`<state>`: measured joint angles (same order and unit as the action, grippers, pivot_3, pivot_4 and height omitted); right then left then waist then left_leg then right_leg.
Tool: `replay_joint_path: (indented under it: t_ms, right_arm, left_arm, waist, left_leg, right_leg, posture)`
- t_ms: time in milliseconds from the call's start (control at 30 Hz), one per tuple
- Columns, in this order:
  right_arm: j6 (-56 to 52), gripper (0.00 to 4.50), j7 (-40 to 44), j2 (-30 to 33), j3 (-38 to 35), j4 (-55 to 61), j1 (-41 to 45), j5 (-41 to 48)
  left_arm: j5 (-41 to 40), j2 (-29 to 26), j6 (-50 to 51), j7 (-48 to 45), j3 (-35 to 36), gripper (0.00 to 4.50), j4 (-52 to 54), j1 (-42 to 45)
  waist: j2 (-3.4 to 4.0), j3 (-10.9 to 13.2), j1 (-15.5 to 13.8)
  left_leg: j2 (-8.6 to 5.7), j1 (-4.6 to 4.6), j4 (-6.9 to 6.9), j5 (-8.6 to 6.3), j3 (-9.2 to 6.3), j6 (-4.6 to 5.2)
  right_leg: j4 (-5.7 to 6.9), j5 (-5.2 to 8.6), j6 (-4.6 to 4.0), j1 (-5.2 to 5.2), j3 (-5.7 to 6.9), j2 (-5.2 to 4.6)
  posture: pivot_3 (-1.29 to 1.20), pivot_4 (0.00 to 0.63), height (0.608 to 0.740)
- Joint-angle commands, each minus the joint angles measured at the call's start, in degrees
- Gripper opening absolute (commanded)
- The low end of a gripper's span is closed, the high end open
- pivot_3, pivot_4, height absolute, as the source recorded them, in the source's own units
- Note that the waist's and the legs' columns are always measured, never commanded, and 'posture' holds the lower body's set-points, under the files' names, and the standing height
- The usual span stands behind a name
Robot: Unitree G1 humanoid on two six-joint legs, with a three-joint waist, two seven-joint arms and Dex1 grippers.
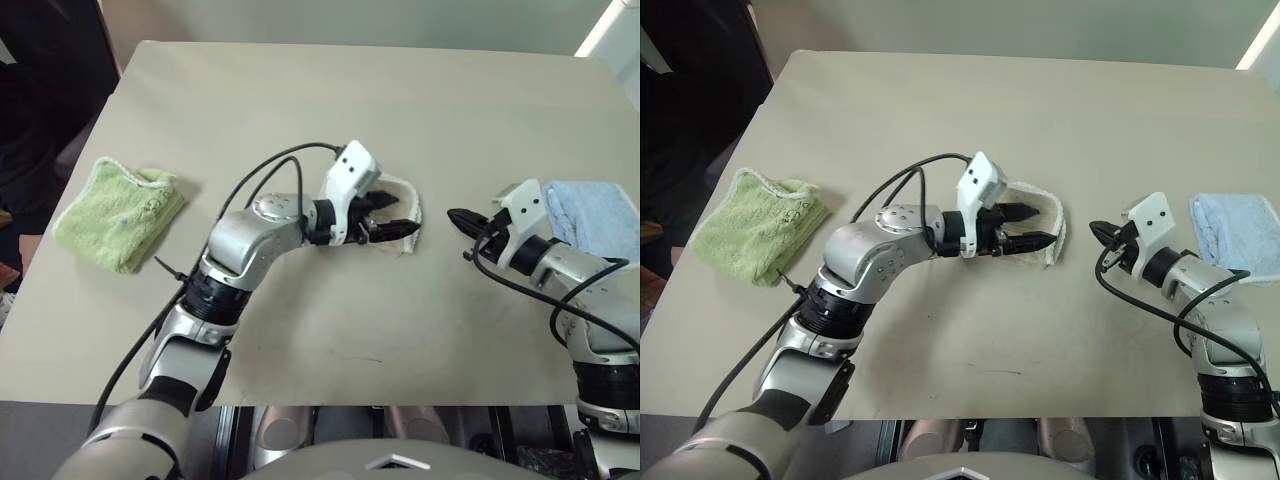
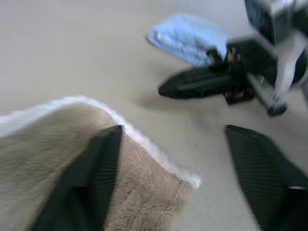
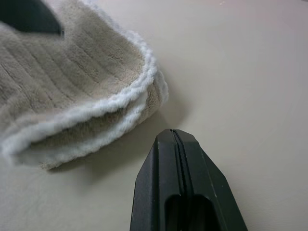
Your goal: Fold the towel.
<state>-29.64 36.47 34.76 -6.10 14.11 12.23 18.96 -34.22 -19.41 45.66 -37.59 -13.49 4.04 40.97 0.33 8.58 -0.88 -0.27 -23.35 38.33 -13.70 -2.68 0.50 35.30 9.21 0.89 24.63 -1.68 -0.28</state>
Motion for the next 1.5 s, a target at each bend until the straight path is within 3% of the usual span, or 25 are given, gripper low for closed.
replay_joint_path:
  t_ms: [33, 100, 200, 500, 633, 700, 900, 1000, 1200, 1300, 1500]
  right_arm:
    - [0.45, 0.00, -0.46, 0.16, -1.54, 1.74, 3.21, 0.86]
    - [-0.45, 0.00, -0.14, -0.38, -1.37, 2.13, 4.69, 2.04]
    - [-1.94, 0.00, 0.17, -1.75, 0.14, 3.56, 6.71, 3.62]
    - [-2.49, 0.00, -1.42, -10.42, 7.83, 0.09, 12.96, 2.34]
    - [-0.04, 0.00, -3.53, -15.82, 10.39, -9.91, 13.29, -0.39]
    - [0.81, 0.00, -4.52, -17.32, 11.34, -16.34, 13.45, -2.55]
    - [4.01, 0.00, -4.20, -17.08, 12.93, -21.90, 12.80, -6.15]
    - [5.05, 0.00, -3.95, -16.28, 11.22, -17.43, 12.13, -5.19]
    - [-0.89, 0.00, -1.76, -11.10, 3.99, -4.86, 10.35, 2.15]
    - [-4.69, 0.60, -2.00, -9.23, 1.61, -1.98, 9.40, 4.61]
    - [-23.75, 2.75, -5.55, -8.18, -9.18, -1.57, 9.68, 17.78]
  left_arm:
    - [1.15, -0.66, -3.66, 1.49, 6.19, 4.46, 0.87, 0.28]
    - [4.36, -1.20, -7.30, 3.64, 8.57, 4.29, -2.04, 0.41]
    - [10.12, -3.15, -12.28, 4.84, 8.47, 3.38, -5.55, 0.01]
    - [14.25, -1.40, -16.39, 1.22, 5.47, 0.06, -5.38, -3.61]
    - [16.19, 0.42, -16.00, 0.94, 3.82, 0.02, -9.30, -4.63]
    - [21.19, -0.19, -17.32, 1.19, -0.12, 0.02, -13.15, -5.24]
    - [28.17, -0.81, -20.73, 2.09, -3.05, 0.02, -18.80, -6.43]
    - [25.74, 0.34, -21.42, 2.18, 0.60, 0.02, -17.03, -7.27]
    - [11.52, 2.87, -18.83, 1.21, 14.74, 0.02, -5.77, -7.81]
    - [9.95, 1.59, -17.17, 1.53, 16.75, 0.00, -3.48, -8.22]
    - [10.44, -5.79, -19.18, -3.17, 18.12, 0.00, -0.32, -12.95]
  waist:
    - [0.01, -0.01, 0.01]
    - [0.01, -0.01, 0.10]
    - [0.01, -0.01, 0.15]
    - [0.04, -0.01, 0.07]
    - [0.06, -0.03, 0.04]
    - [0.12, -0.06, 0.04]
    - [0.19, -0.16, 0.04]
    - [0.20, -0.16, 0.17]
    - [0.25, -0.09, 0.18]
    - [0.24, -0.09, 0.20]
    - [0.24, -0.09, 0.23]
  left_leg:
    - [0.00, 0.00, 0.03, 0.00, 0.01, 0.01]
    - [0.00, 0.01, 0.08, -0.04, 0.03, 0.08]
    - [0.02, 0.08, 0.12, -0.08, 0.03, 0.16]
    - [0.02, -0.13, 0.50, -0.17, 0.00, 0.38]
    - [0.01, -0.25, 0.75, -0.25, -0.02, 0.51]
    - [0.00, -0.24, 0.77, -0.37, -0.02, 0.69]
    - [0.00, -0.19, 0.78, -0.59, -0.06, 0.83]
    - [0.00, -0.13, 0.76, -0.52, -0.04, 0.89]
    - [0.00, -0.55, 0.77, -0.12, 0.03, 0.94]
    - [0.01, -0.53, 0.74, -0.06, 0.04, 0.90]
    - [0.00, -0.52, 0.71, -0.02, 0.07, 0.85]
  right_leg:
    - [0.00, -0.02, 0.00, 0.00, 0.00, 0.00]
    - [0.00, -0.09, 0.00, 0.00, 0.00, 0.00]
    - [0.00, -0.19, -0.05, -0.04, 0.00, 0.01]
    - [-0.06, -0.34, 0.00, -0.02, 0.02, 0.00]
    - [-0.05, -0.41, 0.05, 0.03, 0.05, -0.04]
    - [-0.06, -0.50, 0.01, 0.03, 0.06, -0.08]
    - [-0.12, -0.72, -0.28, 0.04, 0.16, -0.09]
    - [-0.14, -0.71, -0.68, -0.04, 0.10, -0.07]
    - [-0.16, -0.99, -0.68, 0.29, 0.06, -0.05]
    - [-0.22, -1.00, -0.67, 0.24, 0.06, -0.02]
    - [-0.24, -0.98, -0.62, 0.27, 0.02, 0.00]
  posture:
    - [0.00, 0.150, 0.735]
    - [0.00, 0.150, 0.735]
    - [0.00, 0.150, 0.735]
    - [0.00, 0.150, 0.735]
    - [0.00, 0.150, 0.735]
    - [0.00, 0.150, 0.735]
    - [0.00, 0.150, 0.735]
    - [0.00, 0.150, 0.735]
    - [0.00, 0.150, 0.735]
    - [0.00, 0.150, 0.735]
    - [0.00, 0.150, 0.735]
